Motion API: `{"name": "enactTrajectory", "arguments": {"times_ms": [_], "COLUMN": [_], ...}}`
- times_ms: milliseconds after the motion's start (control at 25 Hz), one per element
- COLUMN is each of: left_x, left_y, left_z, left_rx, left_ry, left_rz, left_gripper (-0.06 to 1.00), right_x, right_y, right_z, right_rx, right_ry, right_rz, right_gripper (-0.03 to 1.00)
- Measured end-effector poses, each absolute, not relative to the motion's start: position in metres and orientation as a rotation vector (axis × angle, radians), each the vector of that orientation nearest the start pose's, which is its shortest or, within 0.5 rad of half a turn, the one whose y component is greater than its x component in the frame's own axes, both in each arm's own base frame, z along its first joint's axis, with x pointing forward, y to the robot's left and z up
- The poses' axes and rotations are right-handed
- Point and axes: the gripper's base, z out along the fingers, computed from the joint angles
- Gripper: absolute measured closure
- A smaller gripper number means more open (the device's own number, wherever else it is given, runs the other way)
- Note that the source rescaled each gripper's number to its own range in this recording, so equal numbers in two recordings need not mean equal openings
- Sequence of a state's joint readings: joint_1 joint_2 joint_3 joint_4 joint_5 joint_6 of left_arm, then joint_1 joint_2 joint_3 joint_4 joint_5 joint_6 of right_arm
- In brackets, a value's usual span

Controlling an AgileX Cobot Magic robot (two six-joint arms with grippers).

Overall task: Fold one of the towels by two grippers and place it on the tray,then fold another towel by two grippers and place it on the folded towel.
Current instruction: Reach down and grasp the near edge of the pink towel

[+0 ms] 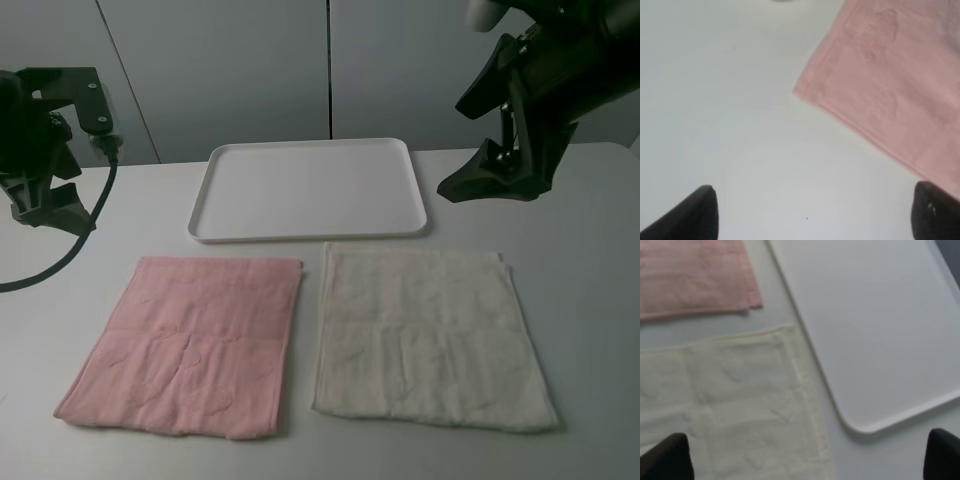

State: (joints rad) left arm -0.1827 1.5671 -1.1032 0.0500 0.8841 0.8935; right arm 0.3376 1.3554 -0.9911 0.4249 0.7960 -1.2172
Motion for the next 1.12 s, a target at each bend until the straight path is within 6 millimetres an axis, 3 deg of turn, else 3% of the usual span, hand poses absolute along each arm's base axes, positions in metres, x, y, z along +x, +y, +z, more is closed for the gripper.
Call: {"name": "enactTrajectory", "arguments": {"times_ms": [160, 320, 560, 720, 960, 1120], "left_x": [0.305, 0.295, 0.254, 0.23, 0.202, 0.196], "left_y": [-0.062, -0.07, -0.062, -0.055, -0.045, -0.042], "left_z": [0.232, 0.215, 0.162, 0.138, 0.119, 0.115], "left_rx": [1.617, 1.768, 2.038, 2.158, 2.315, 2.371], "left_ry": [2.417, 2.356, 2.315, 2.292, 2.277, 2.255], "left_rz": [0.195, 0.183, 0.114, 0.07, 0.049, 0.038], "left_gripper": [-0.05, -0.05, -0.05, -0.05, -0.05, -0.05], "right_x": [0.246, 0.246, 0.224, 0.214, 0.195, 0.187], "right_y": [0.136, 0.157, 0.199, 0.22, 0.247, 0.26], "right_z": [0.262, 0.238, 0.214, 0.197, 0.168, 0.157], "right_rx": [-1.764, -1.893, -2.108, -2.174, -2.326, -2.342], "right_ry": [1.967, 1.966, 1.871, 1.86, 1.794, 1.777], "right_rz": [0.142, 0.178, 0.226, 0.253, 0.256, 0.251], "right_gripper": [-0.03, -0.03, -0.03, -0.03, -0.03, -0.03]}}
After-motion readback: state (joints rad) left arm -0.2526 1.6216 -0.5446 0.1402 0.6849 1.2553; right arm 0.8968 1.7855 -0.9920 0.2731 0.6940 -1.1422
